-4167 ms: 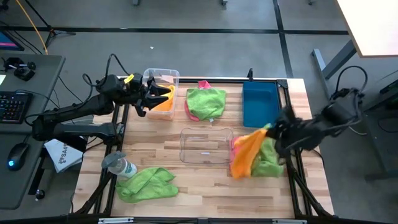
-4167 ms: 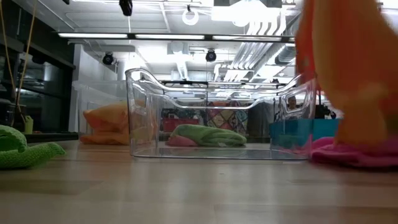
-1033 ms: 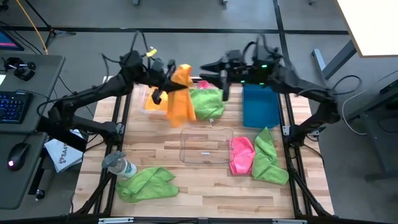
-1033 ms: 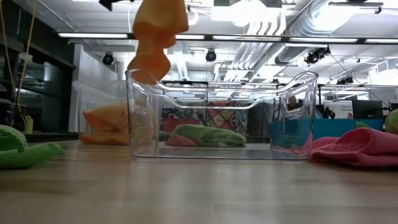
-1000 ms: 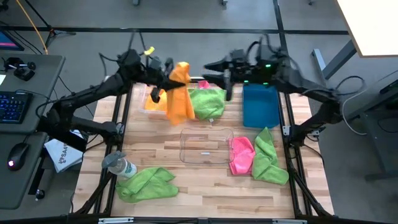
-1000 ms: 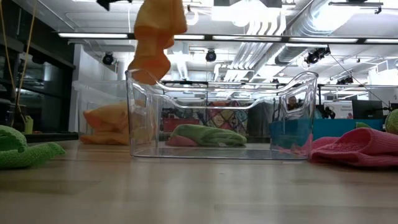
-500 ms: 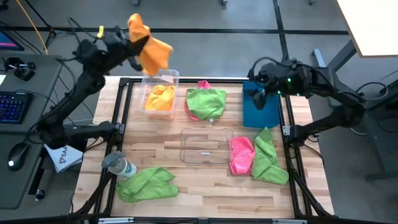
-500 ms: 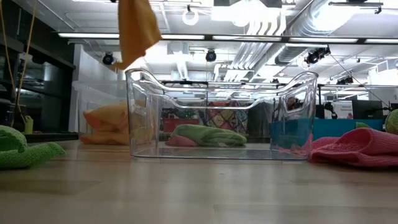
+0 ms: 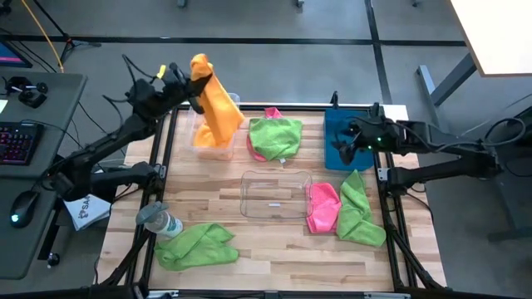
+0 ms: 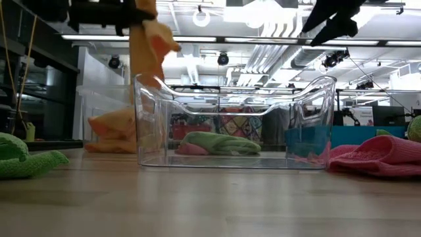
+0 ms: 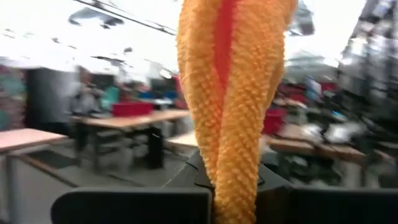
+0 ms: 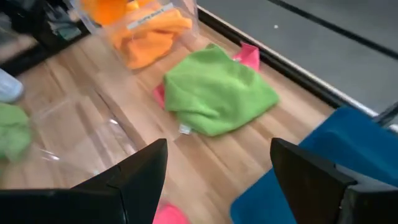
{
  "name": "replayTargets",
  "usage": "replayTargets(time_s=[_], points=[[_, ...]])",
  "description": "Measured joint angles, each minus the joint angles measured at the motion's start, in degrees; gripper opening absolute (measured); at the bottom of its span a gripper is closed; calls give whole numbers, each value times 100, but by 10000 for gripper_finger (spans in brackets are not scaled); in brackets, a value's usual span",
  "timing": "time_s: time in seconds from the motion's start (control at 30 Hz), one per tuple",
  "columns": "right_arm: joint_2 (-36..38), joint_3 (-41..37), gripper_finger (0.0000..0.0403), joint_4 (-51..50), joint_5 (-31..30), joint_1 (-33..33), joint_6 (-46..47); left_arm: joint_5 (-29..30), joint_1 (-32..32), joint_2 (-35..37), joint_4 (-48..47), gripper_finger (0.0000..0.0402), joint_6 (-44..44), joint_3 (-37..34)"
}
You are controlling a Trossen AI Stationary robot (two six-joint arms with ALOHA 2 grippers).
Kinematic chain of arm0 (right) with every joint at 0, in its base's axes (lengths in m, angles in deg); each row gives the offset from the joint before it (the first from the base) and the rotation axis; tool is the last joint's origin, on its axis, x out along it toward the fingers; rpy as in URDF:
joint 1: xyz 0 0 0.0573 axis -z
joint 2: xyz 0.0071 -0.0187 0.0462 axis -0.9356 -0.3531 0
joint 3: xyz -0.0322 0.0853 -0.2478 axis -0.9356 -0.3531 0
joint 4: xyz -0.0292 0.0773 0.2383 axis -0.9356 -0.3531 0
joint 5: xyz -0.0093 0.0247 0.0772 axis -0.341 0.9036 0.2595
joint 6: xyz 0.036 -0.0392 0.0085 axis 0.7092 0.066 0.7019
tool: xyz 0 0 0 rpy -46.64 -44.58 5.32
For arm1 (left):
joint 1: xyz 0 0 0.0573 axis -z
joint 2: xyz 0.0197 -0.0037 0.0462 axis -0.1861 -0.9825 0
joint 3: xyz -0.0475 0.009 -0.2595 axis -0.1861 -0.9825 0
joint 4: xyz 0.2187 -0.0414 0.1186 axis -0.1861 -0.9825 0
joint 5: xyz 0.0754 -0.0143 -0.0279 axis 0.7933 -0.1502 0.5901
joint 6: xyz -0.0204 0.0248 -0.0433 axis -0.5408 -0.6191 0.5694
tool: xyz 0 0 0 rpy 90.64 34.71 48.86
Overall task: Sort microfiber towel by color & place in baskets
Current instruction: Put the orange microfiber cloth into the transparent bin
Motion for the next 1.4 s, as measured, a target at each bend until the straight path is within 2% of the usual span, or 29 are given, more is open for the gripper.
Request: replayTargets(time_s=[0.1,0.23,0.37,0.47,0.53,0.67,0.83,1.03,1.13,1.2,1.4], points=[[136,-157,279,211,133,0,289,68,-334,-53,311,0,194,-190],[167,-139,279,342,284,0,544,-93,-576,-25,85,0,42,-190],[153,-80,279,570,253,0,544,-166,-587,52,-899,0,-212,-193],[147,-80,279,748,146,0,506,-596,-381,-38,-1785,0,-426,-192],[149,-80,279,783,26,0,506,-661,-181,-93,-2376,0,-665,-196],[149,-80,279,806,-26,0,506,-481,96,-90,-3563,0,-1048,-193],[147,-80,279,808,-25,0,543,275,455,-227,-5177,0,-1140,185],[147,-78,279,852,-23,0,503,758,425,-1208,-7010,0,-1325,1603],[145,-76,279,851,-22,0,421,1111,427,-1995,-8217,0,-1903,2363],[145,-76,279,849,-20,0,339,1288,477,-2449,-8690,0,-2403,2727],[145,-76,279,849,-5,0,202,1861,652,-3366,-9146,0,-3838,3004]])
